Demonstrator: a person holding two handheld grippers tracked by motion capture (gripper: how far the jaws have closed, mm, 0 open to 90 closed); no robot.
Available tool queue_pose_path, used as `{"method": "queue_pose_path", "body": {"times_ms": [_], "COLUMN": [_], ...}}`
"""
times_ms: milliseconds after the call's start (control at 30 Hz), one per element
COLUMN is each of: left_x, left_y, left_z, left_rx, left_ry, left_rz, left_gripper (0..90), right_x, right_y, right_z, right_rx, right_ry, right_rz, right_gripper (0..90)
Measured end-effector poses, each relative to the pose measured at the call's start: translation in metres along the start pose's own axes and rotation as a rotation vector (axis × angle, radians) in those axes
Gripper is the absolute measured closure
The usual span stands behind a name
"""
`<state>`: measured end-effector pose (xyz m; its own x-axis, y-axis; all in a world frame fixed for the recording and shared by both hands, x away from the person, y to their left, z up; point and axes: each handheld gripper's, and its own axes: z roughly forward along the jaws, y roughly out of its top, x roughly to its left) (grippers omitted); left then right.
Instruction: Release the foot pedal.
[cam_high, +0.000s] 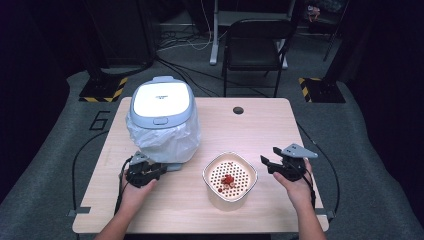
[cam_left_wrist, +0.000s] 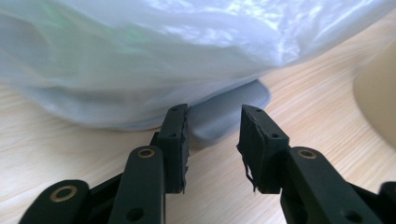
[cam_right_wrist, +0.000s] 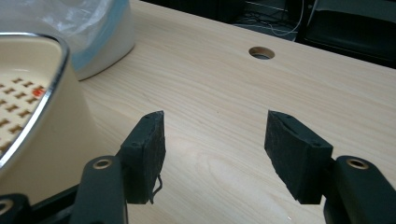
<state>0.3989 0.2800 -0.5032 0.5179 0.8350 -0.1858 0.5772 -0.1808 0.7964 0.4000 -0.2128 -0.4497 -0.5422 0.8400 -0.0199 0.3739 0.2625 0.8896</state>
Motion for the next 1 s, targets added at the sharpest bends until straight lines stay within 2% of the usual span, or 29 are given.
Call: {"method": "queue_pose_path", "body": {"times_ms": [167, 267, 333, 400, 500, 633, 767, 800, 867, 1000], "left_x": [0.013, 0.022, 0.029, 0.036, 0.044, 0.055, 0.062, 0.065, 0.067, 0.071], "left_y": [-0.001, -0.002, -0.001, -0.002, -0.006, -0.015, -0.023, -0.024, -0.027, -0.03], "left_z": [-0.01, -0.016, -0.02, -0.026, -0.035, -0.044, -0.05, -0.051, -0.051, -0.049], "left_rx": [-0.018, -0.038, -0.031, -0.03, -0.02, -0.008, -0.032, -0.037, -0.054, -0.057], "left_ry": [0.043, 0.063, 0.075, 0.085, 0.117, 0.145, 0.166, 0.171, 0.17, 0.181], "left_rz": [-0.013, -0.046, -0.086, -0.099, -0.096, -0.091, -0.108, -0.099, -0.117, -0.118], "left_gripper": [53.7, 49.8, 46.9, 45.8, 44.8, 44.6, 43.8, 43.5, 42.9, 41.5], "right_x": [-0.003, -0.006, -0.009, -0.011, -0.013, -0.014, -0.016, -0.017, -0.018, -0.02], "right_y": [-0.012, -0.017, -0.019, -0.022, -0.026, -0.031, -0.035, -0.036, -0.039, -0.043], "right_z": [0.005, 0.008, 0.008, 0.009, 0.01, 0.013, 0.017, 0.017, 0.019, 0.02], "right_rx": [0.022, 0.035, 0.042, 0.046, 0.052, 0.069, 0.08, 0.084, 0.092, 0.11], "right_ry": [-0.012, -0.008, 0.002, -0.004, 0.001, -0.005, -0.011, -0.01, -0.014, -0.023], "right_rz": [0.01, 0.03, 0.039, 0.046, 0.068, 0.071, 0.067, 0.065, 0.066, 0.076], "right_gripper": [37.5, 37.1, 36.9, 37.0, 37.2, 37.3, 37.5, 37.5, 37.4, 37.1]}}
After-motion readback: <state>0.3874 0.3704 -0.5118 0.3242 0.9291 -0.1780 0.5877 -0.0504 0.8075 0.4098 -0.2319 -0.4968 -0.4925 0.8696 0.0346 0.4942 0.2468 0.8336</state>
